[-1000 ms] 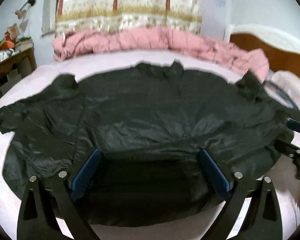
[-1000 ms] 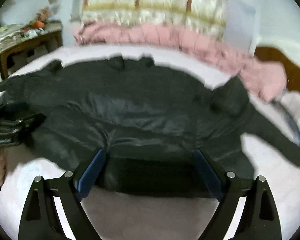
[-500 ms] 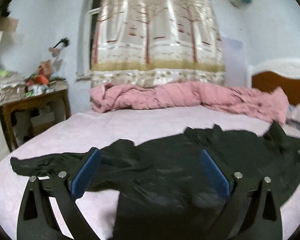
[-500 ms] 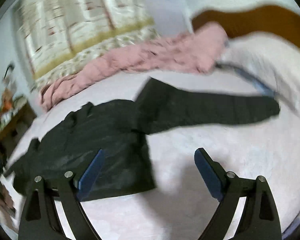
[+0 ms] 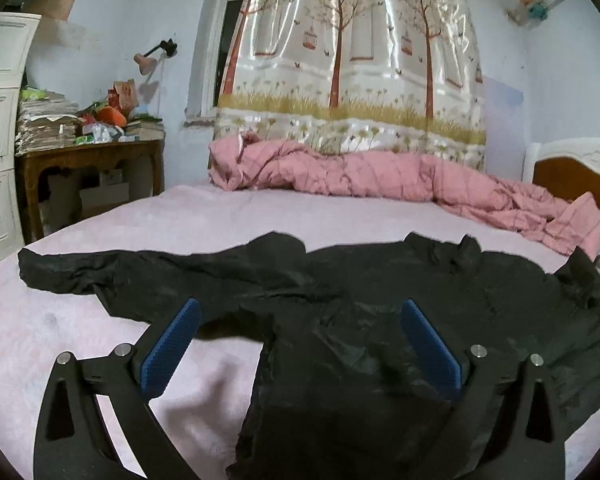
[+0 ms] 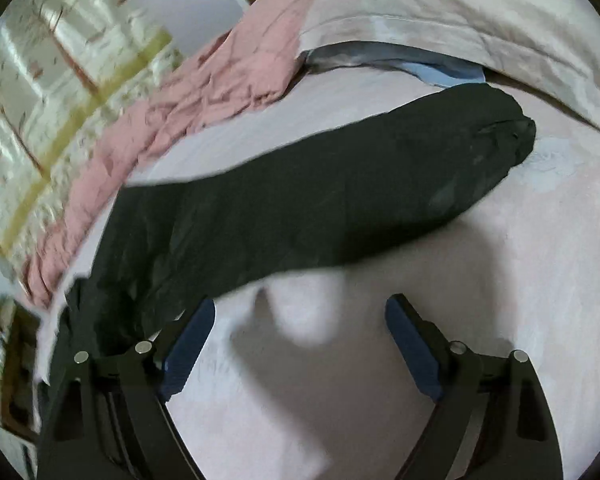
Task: Fold large clothes
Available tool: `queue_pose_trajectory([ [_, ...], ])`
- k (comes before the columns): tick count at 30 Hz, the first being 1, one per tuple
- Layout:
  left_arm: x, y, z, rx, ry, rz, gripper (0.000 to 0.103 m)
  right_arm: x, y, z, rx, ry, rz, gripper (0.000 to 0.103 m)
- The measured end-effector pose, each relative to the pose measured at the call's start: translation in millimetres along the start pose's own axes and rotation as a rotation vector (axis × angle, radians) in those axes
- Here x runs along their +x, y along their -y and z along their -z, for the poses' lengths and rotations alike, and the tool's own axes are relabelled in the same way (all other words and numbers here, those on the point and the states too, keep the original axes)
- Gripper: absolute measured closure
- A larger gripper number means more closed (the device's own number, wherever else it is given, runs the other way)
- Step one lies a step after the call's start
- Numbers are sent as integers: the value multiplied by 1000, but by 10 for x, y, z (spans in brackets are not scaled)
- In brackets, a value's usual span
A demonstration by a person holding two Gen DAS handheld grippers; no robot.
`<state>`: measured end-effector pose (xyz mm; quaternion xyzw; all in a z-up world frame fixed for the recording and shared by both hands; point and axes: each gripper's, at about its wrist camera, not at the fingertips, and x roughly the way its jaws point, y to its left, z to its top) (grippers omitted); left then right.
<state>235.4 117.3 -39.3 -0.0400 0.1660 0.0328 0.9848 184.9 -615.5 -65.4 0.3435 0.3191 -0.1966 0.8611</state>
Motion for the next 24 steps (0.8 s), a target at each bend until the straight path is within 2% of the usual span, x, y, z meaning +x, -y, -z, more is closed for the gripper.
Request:
queue_pose_trajectory([
  [2,31,-3,17,-3,-20,-28,2,53,62,-93,11,19,-15,13],
  [8,43,-33,64,-16,-34,-35,1,282,71,-268,17,84,57,15],
  [9,38,-32,63,-13,-34,-35,1,302,69,-276,16,93,79,27],
  [10,36,-33,68,-15,-35,-33,1,322,57,-280,11,101,118,48],
  [11,37,-31,65,-15,-34,-33,1,338,61,-289,13,99,148,60],
  [12,38,-27,65,-14,-34,-34,1,351,80,-294,25,95,152,83],
  [13,38,-23,75,-12,-34,-33,1,331,124,-293,39,94,129,97],
  [15,31,-10,81,-6,-32,-34,1,270,101,-305,39,113,102,97],
  [17,24,15,89,-2,-30,-34,1,123,-108,-309,-54,172,131,98],
  [18,23,18,83,-3,-30,-34,1,12,-319,-301,-144,219,155,98],
  [20,23,24,89,-4,-30,-34,1,-159,-678,-273,-260,268,153,98],
  [24,2,49,80,2,-28,-36,1,-505,-1520,-125,-379,281,-18,98],
])
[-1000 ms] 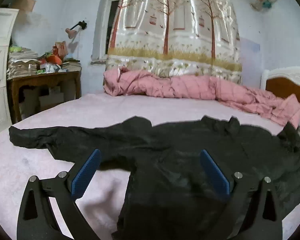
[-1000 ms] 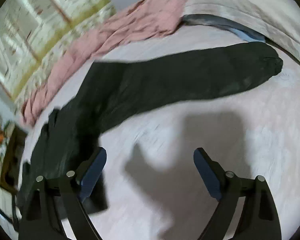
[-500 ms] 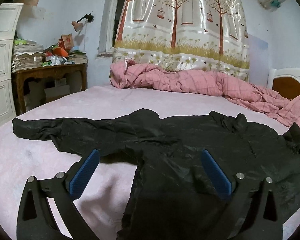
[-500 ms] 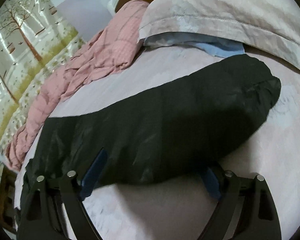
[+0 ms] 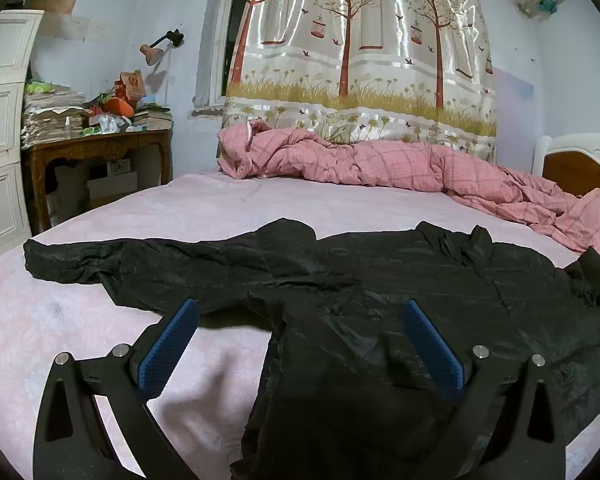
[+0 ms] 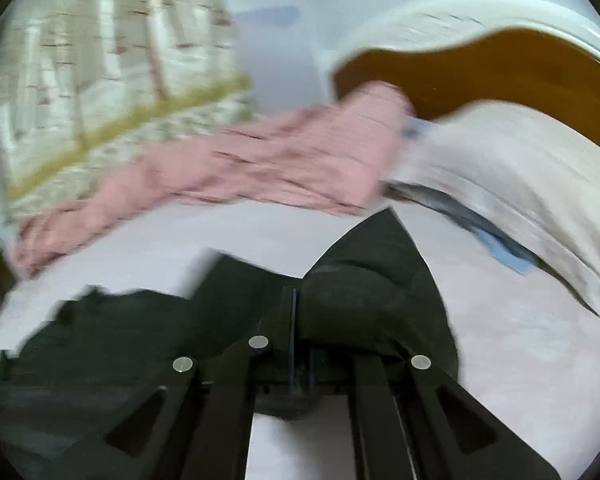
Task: Fold large clothes
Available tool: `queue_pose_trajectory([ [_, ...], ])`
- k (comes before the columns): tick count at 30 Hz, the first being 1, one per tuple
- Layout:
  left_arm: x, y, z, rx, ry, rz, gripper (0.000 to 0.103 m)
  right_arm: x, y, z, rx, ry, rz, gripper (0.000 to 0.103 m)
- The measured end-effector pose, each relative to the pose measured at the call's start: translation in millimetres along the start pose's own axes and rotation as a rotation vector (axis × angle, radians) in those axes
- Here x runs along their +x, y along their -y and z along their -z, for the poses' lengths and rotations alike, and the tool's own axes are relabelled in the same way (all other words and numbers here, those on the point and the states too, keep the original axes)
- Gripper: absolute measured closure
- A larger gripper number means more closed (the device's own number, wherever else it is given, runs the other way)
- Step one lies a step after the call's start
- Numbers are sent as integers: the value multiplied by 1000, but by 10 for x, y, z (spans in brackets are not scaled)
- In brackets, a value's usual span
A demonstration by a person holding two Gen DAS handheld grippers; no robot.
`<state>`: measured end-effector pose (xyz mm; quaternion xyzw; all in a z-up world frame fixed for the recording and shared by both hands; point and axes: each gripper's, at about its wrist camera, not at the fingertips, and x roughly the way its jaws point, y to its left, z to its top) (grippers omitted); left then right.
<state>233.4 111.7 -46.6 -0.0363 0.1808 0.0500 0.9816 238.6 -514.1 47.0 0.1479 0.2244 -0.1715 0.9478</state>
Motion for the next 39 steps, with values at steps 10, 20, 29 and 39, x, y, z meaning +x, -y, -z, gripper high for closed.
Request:
queue_pose_trajectory([
  [10,-60,530,-863,10,25,77,1,-177,-2372,154,-165,-16,-378,98],
  [20,349,631,-886,26,1,123,1,392,-3679,959,-193,-149,-528,98],
  [29,658,625,-730,-15,-128,185,1,564,-3819,1290,-298,-302,-609,86],
  [39,576,946,-620,166,-83,153,1,586,-3071,837,-123,-361,-583,31],
])
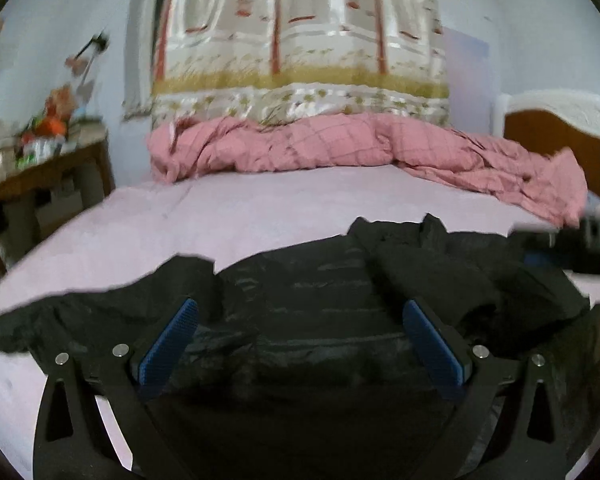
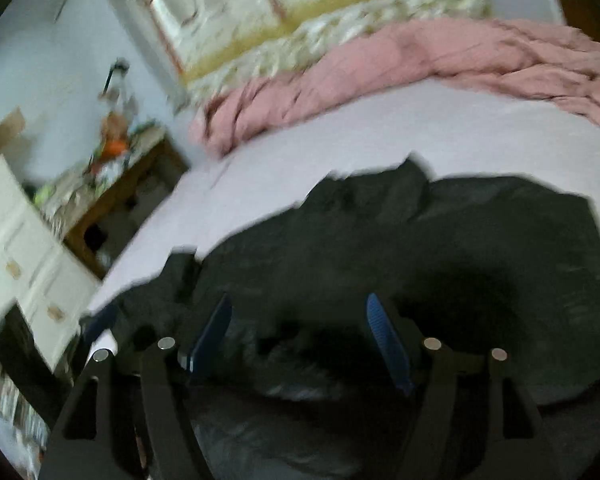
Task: Fold large clothes
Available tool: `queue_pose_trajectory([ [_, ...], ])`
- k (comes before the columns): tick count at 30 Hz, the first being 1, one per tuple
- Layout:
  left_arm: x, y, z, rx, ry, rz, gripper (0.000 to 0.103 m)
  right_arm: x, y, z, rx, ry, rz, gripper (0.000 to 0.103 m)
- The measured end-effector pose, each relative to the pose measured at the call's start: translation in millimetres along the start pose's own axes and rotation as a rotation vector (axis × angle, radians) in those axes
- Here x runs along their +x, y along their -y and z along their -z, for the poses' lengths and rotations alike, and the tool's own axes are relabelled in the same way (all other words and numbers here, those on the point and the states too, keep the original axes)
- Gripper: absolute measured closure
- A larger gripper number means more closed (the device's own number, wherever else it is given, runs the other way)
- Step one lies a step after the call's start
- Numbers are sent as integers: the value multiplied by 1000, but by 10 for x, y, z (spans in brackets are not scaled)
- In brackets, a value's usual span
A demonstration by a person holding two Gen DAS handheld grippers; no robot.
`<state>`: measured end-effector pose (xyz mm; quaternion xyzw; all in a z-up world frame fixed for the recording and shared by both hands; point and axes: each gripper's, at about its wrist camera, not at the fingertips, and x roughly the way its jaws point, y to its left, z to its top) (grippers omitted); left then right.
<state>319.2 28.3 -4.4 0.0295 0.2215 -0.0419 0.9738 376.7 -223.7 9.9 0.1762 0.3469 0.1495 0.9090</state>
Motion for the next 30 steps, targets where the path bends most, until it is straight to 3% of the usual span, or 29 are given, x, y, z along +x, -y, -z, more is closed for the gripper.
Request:
queue_pose_trajectory([
  [2,-59,139,-66,41,23,48,1,-109,123,-57,1,42,116,31],
  [5,-4,471,-281,102,-25,110,1,-162,305,-89,-33,76,313,31],
  [8,225,937,-455,196,-162,163,1,-176,588,-129,59,69,321,31],
  [10,389,1153,-500,186,-208,238,1,-237,768,-145,129,78,296,31],
  [15,885,1652,-346,216,-350,297,4,-460,871,-193,121,161,411,31],
  [21,1261,1818,-214,216,-434,246,5,-411,1074,-196,169,114,378,31],
  [23,1347,1762,-194,219,-443,170,7,-315,1099,-165,168,58,372,31],
  [25,1444,1673,-133,213,-479,72,16,-156,1117,-137,183,-14,380,31],
  [27,1481,1500,-126,161,-506,56,29,-66,1109,-104,178,-50,384,31],
  [30,1344,1218,-226,144,-448,20,36,52,1039,-62,136,-96,388,31],
])
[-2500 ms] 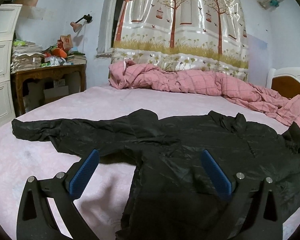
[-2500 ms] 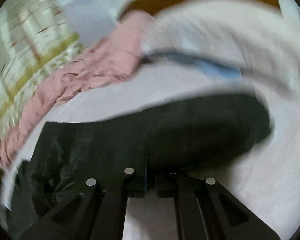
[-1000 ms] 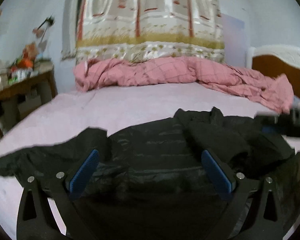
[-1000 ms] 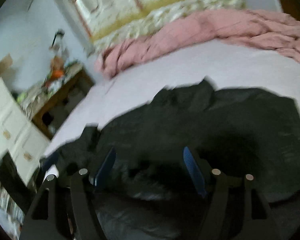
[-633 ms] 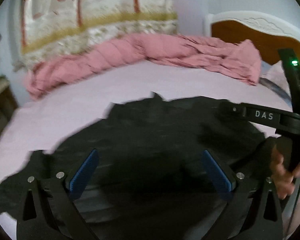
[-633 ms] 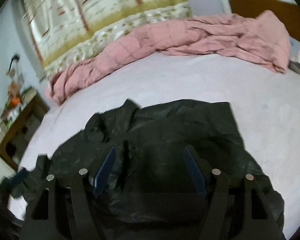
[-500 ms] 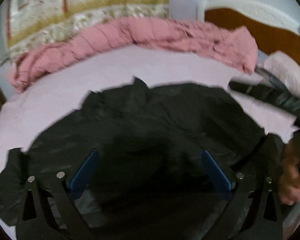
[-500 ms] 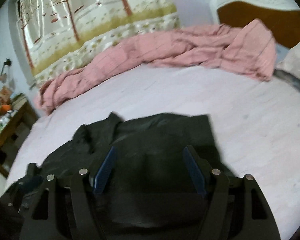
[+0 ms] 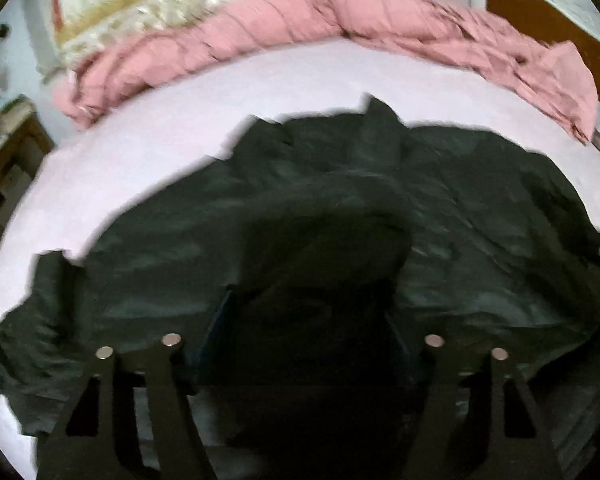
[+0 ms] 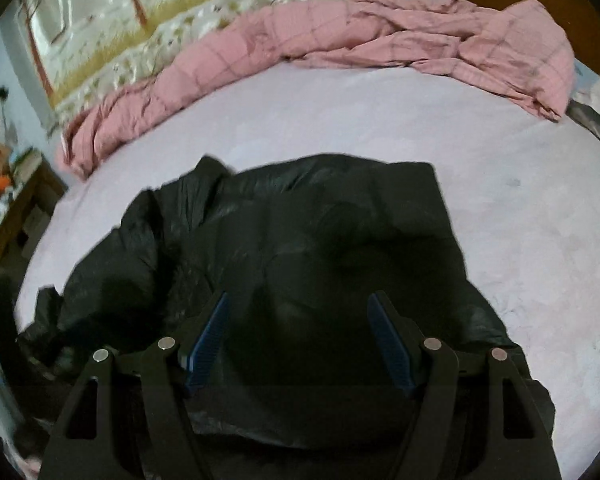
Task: Fold large clothes
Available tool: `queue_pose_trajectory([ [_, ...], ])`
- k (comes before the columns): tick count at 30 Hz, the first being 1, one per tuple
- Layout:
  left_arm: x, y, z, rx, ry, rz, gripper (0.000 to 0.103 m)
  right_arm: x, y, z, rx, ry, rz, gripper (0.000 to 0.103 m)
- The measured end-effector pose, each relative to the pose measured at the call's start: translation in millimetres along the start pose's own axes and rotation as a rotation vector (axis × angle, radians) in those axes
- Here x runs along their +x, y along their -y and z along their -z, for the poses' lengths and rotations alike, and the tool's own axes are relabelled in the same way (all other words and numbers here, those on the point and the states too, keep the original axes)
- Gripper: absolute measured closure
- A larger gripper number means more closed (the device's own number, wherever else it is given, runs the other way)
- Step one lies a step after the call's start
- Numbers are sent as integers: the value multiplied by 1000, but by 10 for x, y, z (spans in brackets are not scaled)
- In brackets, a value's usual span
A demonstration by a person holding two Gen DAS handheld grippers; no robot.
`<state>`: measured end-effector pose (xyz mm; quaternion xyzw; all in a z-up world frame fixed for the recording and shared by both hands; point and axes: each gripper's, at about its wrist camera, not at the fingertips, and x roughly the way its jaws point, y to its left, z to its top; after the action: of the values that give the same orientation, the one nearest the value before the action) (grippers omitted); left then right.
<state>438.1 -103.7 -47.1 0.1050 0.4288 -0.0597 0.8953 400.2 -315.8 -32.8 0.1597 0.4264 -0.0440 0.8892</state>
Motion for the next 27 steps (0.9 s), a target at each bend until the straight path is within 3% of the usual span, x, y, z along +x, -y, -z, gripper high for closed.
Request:
queue_pose_trajectory([
  [3,-161,-357,10,-16,55,-119,36,76,-27,32,-3,-35,-18,31],
  [6,-273,-745,80,-75,75,-162,36,148,-19,48,7,-57,0,31],
  [8,-329,-973,163,-110,94,-145,36,170,-19,58,5,-66,24,31],
  [11,-343,-1204,267,-150,113,-41,35,137,-38,51,3,-57,11,31],
  [13,-311,-1307,331,-189,99,-4,23,100,-87,59,-10,-51,-17,31],
  [16,-277,-1362,409,-228,110,2,15,54,-184,63,-34,-55,-60,31],
  [19,-113,-1347,433,-228,34,-76,17,32,-318,89,-76,-70,-101,31],
  [20,-60,-1339,449,-209,19,-75,22,33,-383,111,-102,-81,-113,31],
  [22,37,-1353,491,-199,-3,-91,69,57,-552,172,-164,-105,-134,31],
  [25,177,-1414,512,-204,-21,-99,89,141,-836,299,-238,-110,-105,31],
  [27,179,-1455,511,-208,1,-106,92,226,-997,384,-290,-125,-56,31],
])
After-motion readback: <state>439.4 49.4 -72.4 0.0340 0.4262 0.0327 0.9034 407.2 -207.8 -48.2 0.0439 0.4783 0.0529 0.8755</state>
